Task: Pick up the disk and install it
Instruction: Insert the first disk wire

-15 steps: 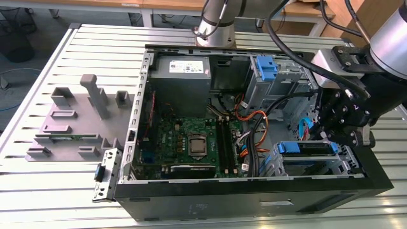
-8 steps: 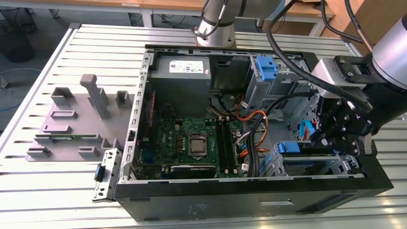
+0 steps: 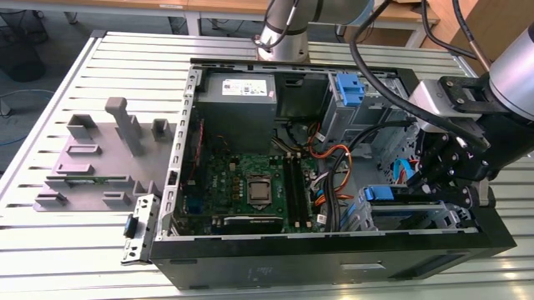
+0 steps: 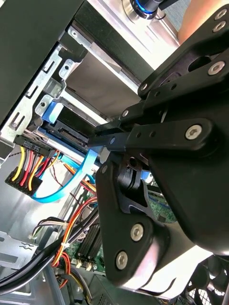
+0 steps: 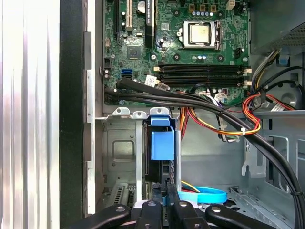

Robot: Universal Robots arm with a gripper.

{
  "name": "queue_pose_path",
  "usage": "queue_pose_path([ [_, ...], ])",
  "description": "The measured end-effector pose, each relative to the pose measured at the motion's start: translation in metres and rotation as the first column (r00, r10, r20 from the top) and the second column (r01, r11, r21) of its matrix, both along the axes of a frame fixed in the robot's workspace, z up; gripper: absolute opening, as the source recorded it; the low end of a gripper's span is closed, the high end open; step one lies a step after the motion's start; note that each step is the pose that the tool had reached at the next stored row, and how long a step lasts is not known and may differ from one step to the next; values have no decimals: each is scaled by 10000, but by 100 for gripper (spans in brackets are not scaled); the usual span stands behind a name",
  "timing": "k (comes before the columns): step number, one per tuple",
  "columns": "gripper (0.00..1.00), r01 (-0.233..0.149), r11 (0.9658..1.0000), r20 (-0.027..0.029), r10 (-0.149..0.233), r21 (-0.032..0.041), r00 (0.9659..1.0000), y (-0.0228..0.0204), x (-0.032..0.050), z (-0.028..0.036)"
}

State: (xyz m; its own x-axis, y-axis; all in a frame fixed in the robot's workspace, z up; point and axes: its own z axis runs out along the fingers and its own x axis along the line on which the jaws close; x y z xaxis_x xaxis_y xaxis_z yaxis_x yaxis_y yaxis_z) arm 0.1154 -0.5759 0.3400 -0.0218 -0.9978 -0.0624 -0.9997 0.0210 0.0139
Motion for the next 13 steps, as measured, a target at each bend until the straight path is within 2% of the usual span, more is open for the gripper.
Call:
queue_pose_path([
  [2, 16, 0, 10000, 0, 0, 0, 10000, -2, 0, -1],
  [4, 16, 0, 10000, 0, 0, 0, 10000, -63, 0, -27],
  [13, 16, 0, 10000, 0, 0, 0, 10000, -66, 0, -29],
])
